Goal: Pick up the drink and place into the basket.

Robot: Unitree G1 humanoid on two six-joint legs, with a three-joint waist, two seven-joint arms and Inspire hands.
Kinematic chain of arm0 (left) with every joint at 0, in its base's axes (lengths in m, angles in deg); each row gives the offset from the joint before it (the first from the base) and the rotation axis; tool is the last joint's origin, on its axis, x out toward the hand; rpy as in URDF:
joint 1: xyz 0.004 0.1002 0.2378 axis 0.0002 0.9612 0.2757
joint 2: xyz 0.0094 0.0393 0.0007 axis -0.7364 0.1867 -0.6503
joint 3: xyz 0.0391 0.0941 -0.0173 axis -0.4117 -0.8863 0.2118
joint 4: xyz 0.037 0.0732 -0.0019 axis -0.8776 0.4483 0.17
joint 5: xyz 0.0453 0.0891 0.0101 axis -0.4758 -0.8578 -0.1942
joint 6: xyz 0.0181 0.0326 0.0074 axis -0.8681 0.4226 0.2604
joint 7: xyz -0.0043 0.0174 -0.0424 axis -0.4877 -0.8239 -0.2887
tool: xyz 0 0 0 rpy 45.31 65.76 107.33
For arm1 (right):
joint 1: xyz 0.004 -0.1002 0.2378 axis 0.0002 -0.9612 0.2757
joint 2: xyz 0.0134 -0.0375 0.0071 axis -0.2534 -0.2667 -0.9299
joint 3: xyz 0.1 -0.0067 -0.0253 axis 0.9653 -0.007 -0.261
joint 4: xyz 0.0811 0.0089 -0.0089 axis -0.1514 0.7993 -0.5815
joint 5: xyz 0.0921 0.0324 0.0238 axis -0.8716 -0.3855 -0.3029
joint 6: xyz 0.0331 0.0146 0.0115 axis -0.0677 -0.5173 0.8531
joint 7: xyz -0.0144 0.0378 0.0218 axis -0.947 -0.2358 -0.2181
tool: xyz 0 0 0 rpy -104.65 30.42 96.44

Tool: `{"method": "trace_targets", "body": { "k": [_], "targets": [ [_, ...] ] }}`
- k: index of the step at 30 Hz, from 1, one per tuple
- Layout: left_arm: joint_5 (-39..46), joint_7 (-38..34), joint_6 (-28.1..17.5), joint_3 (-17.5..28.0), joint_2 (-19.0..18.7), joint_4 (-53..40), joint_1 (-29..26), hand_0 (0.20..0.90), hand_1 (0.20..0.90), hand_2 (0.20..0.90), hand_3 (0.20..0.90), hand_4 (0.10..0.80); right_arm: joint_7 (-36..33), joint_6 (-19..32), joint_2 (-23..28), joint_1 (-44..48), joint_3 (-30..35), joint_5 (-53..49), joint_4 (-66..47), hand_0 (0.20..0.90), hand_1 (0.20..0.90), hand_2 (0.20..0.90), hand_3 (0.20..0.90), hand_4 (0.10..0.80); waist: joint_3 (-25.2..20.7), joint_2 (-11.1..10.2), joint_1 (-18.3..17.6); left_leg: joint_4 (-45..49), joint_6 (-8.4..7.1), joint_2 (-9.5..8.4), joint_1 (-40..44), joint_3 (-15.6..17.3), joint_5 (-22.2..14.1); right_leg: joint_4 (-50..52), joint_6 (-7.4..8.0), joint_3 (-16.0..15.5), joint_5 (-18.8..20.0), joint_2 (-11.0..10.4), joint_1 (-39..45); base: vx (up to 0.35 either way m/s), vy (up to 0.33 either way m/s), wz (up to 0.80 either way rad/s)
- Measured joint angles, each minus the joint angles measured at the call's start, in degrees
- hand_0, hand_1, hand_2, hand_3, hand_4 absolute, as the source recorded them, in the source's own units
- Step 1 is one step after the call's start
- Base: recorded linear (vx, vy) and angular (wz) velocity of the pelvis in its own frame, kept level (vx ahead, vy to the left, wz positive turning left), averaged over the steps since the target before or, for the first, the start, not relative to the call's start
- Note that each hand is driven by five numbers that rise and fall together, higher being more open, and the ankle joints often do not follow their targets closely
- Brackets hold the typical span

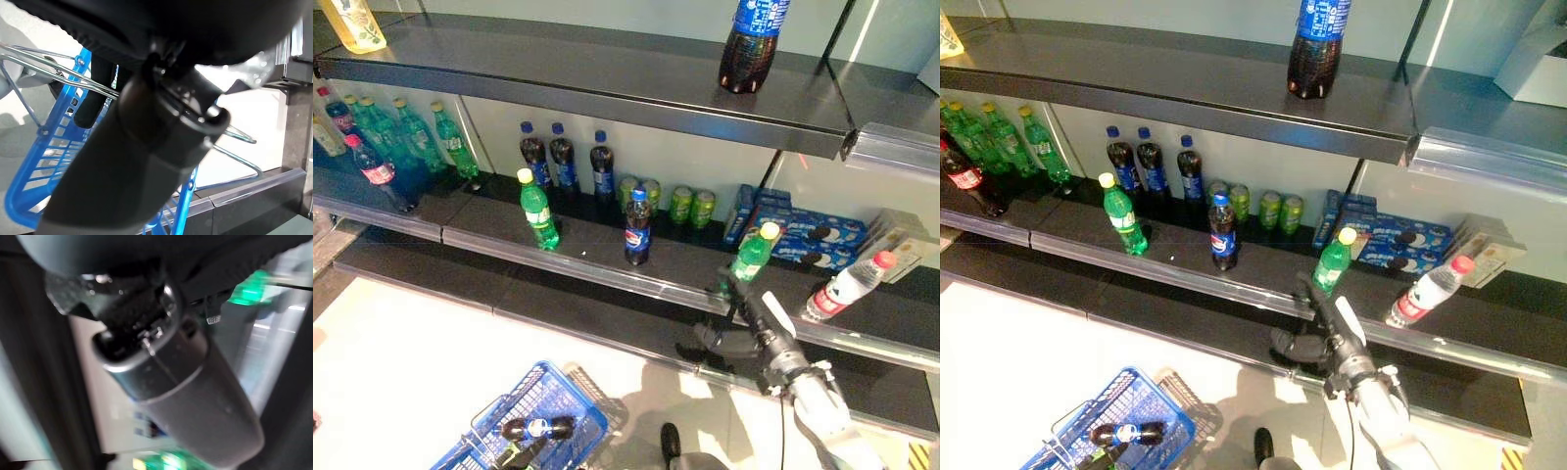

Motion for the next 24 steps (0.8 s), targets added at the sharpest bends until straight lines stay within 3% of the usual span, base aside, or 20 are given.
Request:
{"method": "trace_targets", "body": {
  "k": [3, 18, 24],
  "targets": [
    [0.01, 0.07, -0.04, 1.29, 0.92, 0.22, 0.49, 0.3, 0.3, 0.3, 0.2, 0.1, -3.37, 1.95, 0.14, 0.05, 2.01, -0.04, -0.74, 0.9, 0.9, 0.9, 0.9, 0.8, 0.02, 0.1, 0.04, -0.02, 0.27, -0.32, 0.84, 0.09, -0.34, -0.02, 0.75, 0.06, -0.55, -0.3, 0.87, 0.036, 0.023, 0.01],
    [0.4, 0.95, -0.72, 0.99, 1.48, 2.05, 2.52, 0.3, 0.3, 0.3, 0.2, 0.1, -22.5, 3.26, -2.61, 0.18, 3.42, -1.16, -0.18, 0.9, 0.9, 0.9, 0.9, 0.8, 0.31, 0.64, 0.45, 0.05, 0.37, -0.46, 1.05, 1.18, -0.43, 0.03, 0.57, 0.08, -0.54, -0.45, 0.89, 0.015, 0.008, -0.01],
    [0.52, 0.94, -0.74, -0.16, 1.49, 2.03, 2.6, 0.3, 0.3, 0.3, 0.2, 0.1, -25.14, 1.96, -4.94, 0.6, 2.81, -2.88, 4.59, 0.9, 0.9, 0.9, 0.9, 0.8, 0.76, 1.35, 0.57, 0.55, 0.59, -0.86, 0.78, 0.77, -0.57, 0.03, 0.71, -0.18, -0.59, -0.94, 1.12, 0.036, 0.006, 0.03]
  ]
}}
